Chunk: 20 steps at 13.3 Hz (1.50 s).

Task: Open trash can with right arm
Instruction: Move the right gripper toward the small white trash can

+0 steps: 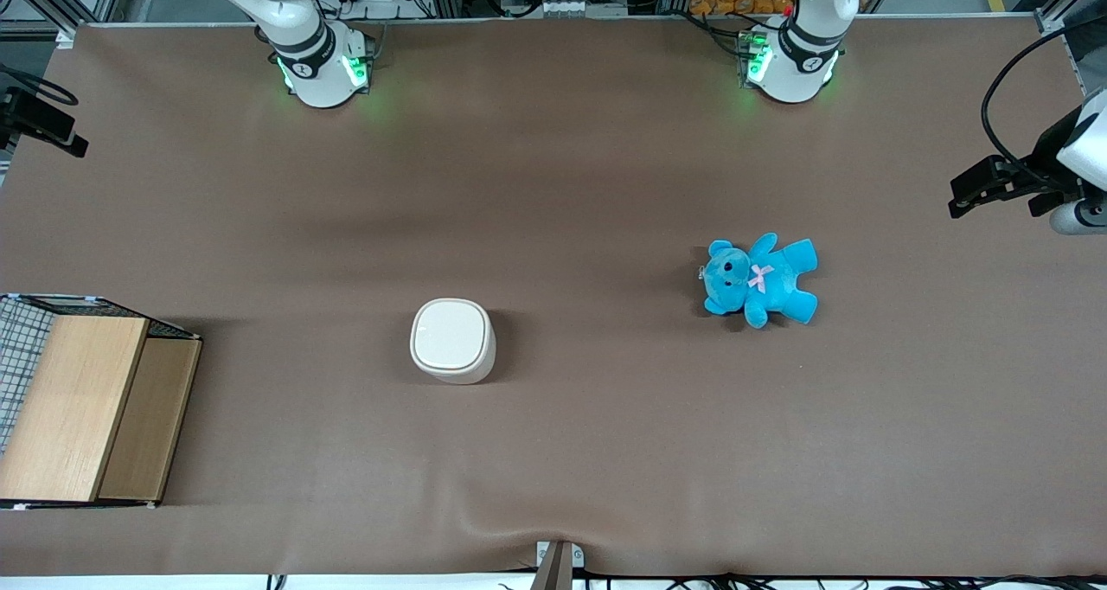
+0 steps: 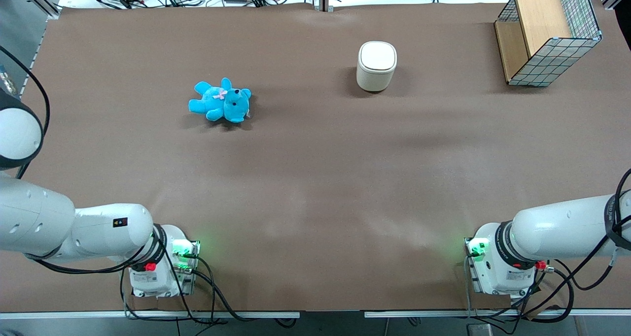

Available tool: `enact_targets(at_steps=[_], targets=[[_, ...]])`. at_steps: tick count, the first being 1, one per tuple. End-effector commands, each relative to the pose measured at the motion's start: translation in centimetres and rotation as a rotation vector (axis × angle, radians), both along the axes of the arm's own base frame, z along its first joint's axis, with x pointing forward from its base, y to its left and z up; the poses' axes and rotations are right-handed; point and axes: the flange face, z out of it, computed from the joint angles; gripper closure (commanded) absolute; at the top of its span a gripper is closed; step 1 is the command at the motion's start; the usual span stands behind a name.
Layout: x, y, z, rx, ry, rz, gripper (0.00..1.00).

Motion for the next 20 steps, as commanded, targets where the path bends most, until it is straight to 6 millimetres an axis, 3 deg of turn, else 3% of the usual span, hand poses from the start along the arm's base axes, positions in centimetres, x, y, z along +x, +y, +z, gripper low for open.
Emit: enact_targets(at_steps=[1, 6, 8, 11, 15, 20], targets=[[-0.1, 0.1, 0.5, -0.01, 0.009, -0.016, 0.0], [0.2, 0.0, 0.2, -0.004, 0.013, -0.009, 0.0], [0.4, 1.1, -0.2, 0.011, 0.021, 0.01, 0.0], [1.6, 5.4, -1.9, 0.007, 0.05, 0.076, 0.0], [4.7, 10.2, -6.6, 0.022, 0.095, 0.139, 0.0], [8.6, 18.0, -13.3, 0.005, 0.075, 0.199, 0.0]])
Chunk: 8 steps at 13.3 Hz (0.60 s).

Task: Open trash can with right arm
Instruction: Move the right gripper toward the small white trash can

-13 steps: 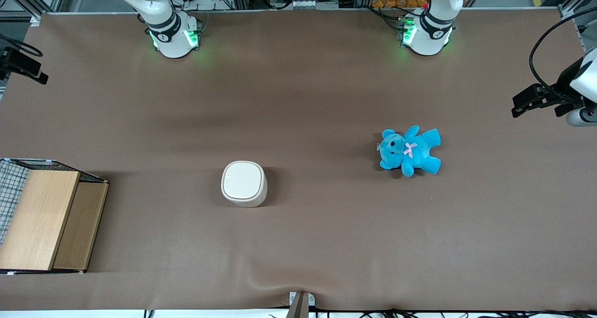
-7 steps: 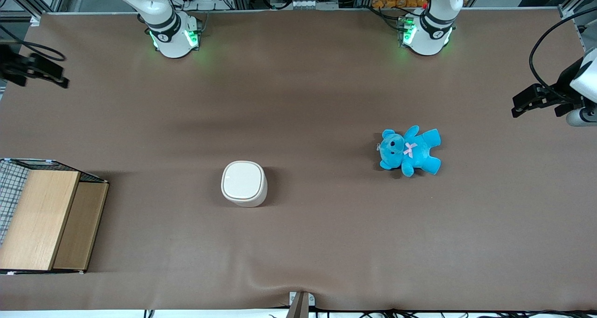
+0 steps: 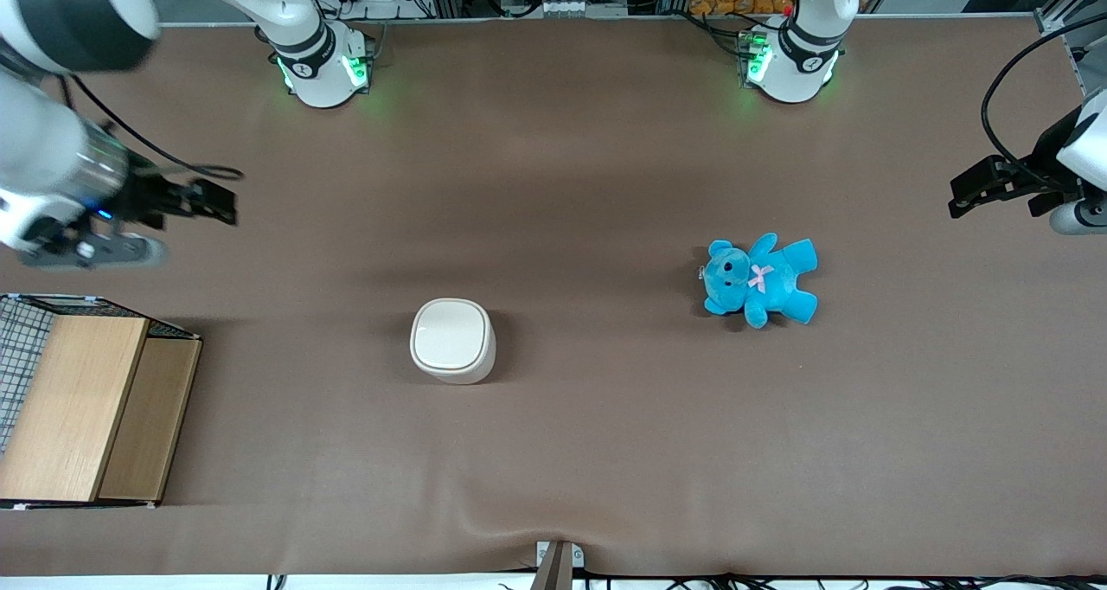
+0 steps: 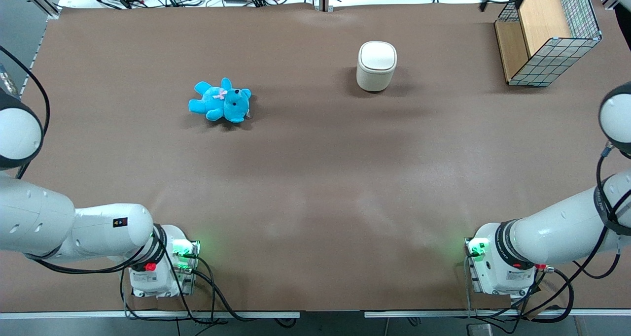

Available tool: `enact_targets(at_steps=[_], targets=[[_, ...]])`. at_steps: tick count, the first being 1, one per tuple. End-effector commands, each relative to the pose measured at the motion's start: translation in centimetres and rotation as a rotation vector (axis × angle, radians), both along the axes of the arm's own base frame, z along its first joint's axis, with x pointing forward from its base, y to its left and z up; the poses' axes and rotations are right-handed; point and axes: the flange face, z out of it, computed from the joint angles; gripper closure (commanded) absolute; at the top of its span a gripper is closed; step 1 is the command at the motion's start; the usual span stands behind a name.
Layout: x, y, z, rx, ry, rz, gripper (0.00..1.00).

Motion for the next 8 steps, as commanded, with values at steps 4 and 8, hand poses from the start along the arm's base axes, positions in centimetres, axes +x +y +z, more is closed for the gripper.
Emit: enact_targets(at_steps=[4, 8], targets=[[2.7, 8.5, -6.4, 0.009, -0.037, -0.031, 0.0], [3.3, 14.2, -11.3, 0.015, -0.054, -0.073, 0.0]])
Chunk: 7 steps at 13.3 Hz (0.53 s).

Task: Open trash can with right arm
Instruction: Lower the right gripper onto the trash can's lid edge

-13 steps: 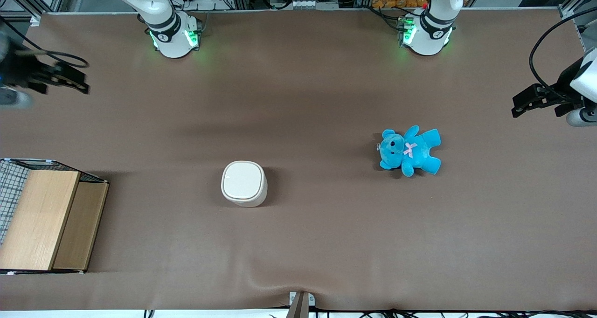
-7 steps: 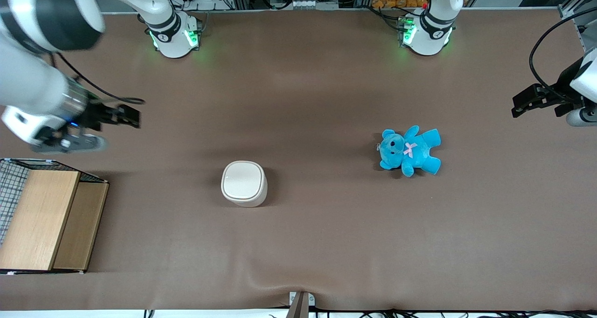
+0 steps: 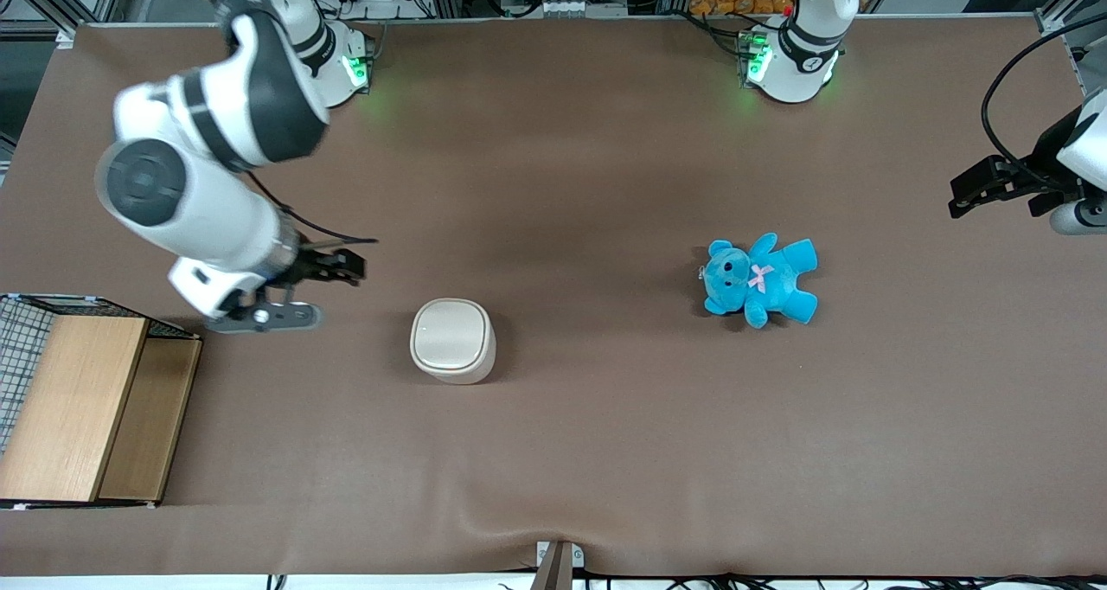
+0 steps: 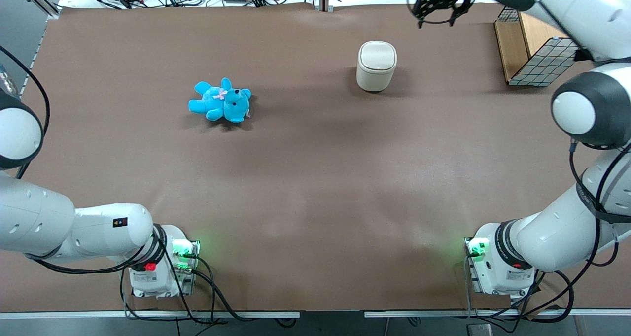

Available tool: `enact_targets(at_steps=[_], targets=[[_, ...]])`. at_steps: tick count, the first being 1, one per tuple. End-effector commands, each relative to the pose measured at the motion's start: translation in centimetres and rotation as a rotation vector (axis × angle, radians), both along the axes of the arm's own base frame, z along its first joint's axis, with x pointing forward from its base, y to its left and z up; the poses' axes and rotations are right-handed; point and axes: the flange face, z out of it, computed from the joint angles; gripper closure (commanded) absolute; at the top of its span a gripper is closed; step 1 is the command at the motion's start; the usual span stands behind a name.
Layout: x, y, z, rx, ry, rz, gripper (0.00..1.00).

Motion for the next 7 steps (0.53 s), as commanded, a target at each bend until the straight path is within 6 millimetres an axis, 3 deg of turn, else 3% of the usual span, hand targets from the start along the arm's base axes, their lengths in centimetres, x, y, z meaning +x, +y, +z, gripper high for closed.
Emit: enact_targets(at_steps=[1, 3, 7], targets=[[0.4, 2.9, -2.6, 0.039, 0.017, -0.049, 0.0], [0.7, 4.4, -5.6, 0.085, 0.055, -0.067, 0.0], [0.8, 5.9, -7.3, 0.076, 0.041, -0.119, 0.0]])
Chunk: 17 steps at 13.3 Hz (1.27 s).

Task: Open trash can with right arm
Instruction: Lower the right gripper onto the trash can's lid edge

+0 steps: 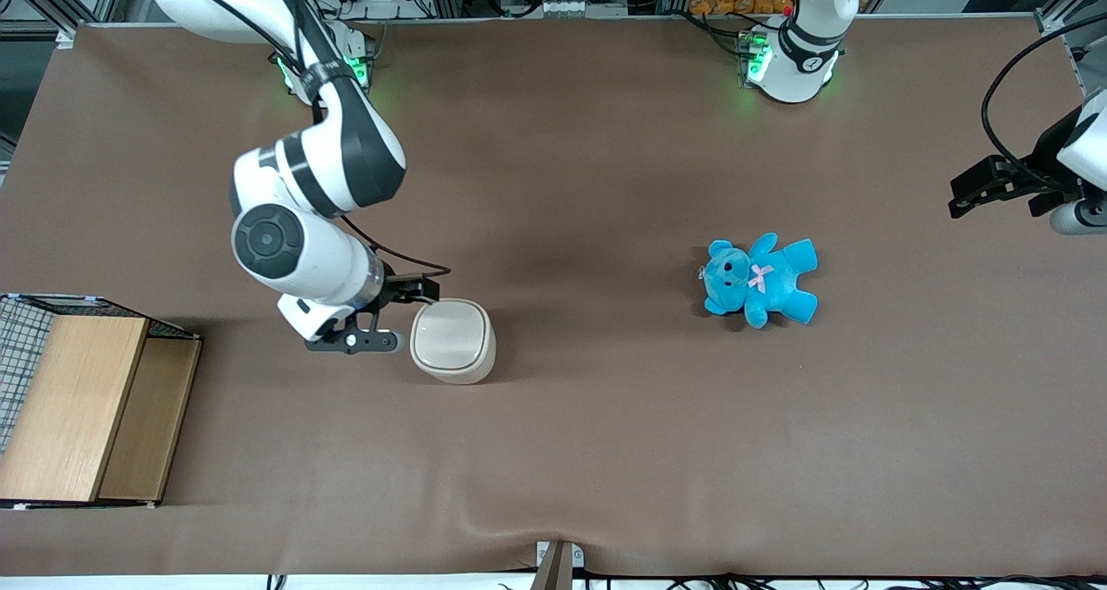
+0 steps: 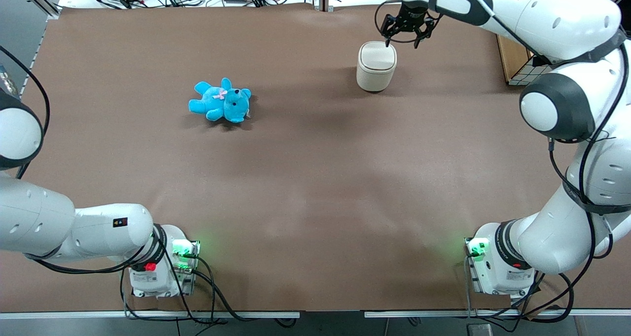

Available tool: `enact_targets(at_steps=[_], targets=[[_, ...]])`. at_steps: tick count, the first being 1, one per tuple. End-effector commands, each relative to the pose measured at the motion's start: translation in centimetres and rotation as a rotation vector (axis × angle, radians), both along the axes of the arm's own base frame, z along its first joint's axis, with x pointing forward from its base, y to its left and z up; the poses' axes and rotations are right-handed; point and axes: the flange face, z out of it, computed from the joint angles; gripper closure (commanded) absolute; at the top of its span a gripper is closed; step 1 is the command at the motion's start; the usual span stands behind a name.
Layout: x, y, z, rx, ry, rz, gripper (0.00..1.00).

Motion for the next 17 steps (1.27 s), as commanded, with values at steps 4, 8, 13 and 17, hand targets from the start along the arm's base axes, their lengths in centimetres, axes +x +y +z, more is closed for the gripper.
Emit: enact_targets(at_steps=[4, 8, 13, 17], targets=[[0.6, 1.2, -1.3, 0.002, -0.017, -0.043, 0.0], [0.7, 1.3, -2.1, -0.004, -0.011, -0.048, 0.33], [0.9, 1.4, -3.0, -0.01, -0.01, -0.047, 1.0], [1.3, 1.6, -4.3, -0.008, -0.03, -0.045, 1.0]])
